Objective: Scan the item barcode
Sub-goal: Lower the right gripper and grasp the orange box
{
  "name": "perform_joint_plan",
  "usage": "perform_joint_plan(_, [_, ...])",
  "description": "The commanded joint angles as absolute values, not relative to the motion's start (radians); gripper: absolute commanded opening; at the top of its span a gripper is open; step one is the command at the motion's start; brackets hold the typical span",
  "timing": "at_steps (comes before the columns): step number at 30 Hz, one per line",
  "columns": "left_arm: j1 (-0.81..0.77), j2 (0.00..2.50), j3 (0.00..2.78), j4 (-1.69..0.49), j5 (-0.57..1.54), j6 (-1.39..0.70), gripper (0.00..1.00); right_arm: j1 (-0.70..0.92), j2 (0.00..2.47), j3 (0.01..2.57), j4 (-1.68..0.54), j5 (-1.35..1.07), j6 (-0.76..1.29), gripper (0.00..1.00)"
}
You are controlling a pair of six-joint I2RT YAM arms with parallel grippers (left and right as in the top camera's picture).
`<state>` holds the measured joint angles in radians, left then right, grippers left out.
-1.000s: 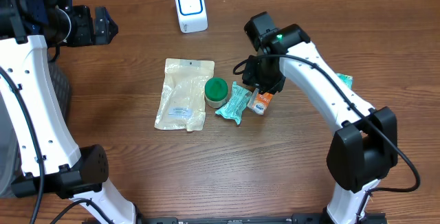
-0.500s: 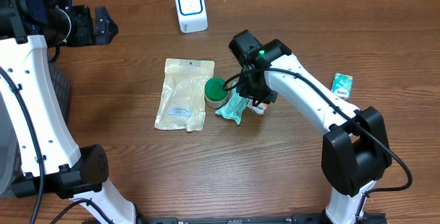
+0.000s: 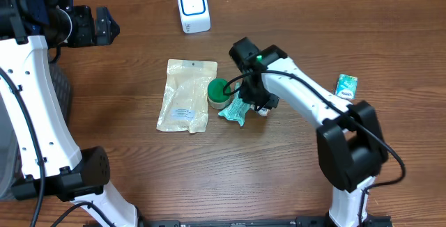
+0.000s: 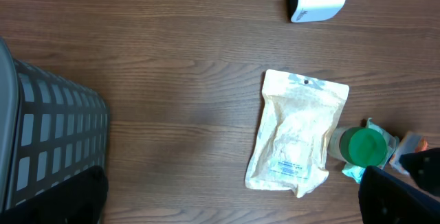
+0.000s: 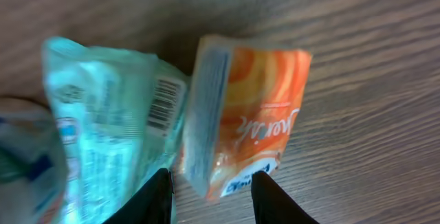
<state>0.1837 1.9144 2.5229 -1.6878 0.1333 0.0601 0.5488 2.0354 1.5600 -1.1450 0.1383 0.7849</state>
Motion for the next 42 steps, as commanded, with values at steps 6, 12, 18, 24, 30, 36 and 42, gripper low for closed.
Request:
perform_joint_plan(6, [0.187,1.917,2.522,-1.689,0.130,0.075,0.99,0.555,2.087,1.547,-1.183,0.184,0.793,0.24])
perform_joint_plan(12, [0.187,1.917,2.522,-1.689,0.130,0.075,1.00,0.554,2.087,1.545,-1.183,0.217,0.791,0.04])
perform_joint_plan(18, [0.187,1.917,2.522,-1.689,0.130,0.075,1.00,0.554,2.085,1.562,-1.195,0.220,0.754,0.04])
perform_joint_plan(24, [0.187,1.917,2.522,-1.689,0.130,0.075,1.00,0.554,2.085,1.619,-1.205,0.201,0.535,0.10])
perform_joint_plan(30, [0.187,1.917,2.522,-1.689,0.130,0.075,0.99,0.555,2.086,1.589,-1.194,0.237,0.384,0.24])
perform_joint_plan(36, [0.187,1.917,2.522,-1.689,0.130,0.075,1.00,0.555,2.088,1.530,-1.135,0.269,0.324,0.24])
perform_joint_plan(42, [0.187,1.917,2.522,-1.689,0.130,0.075,0.99,0.554,2.088,1.458,-1.091,0.273,0.305,0.24])
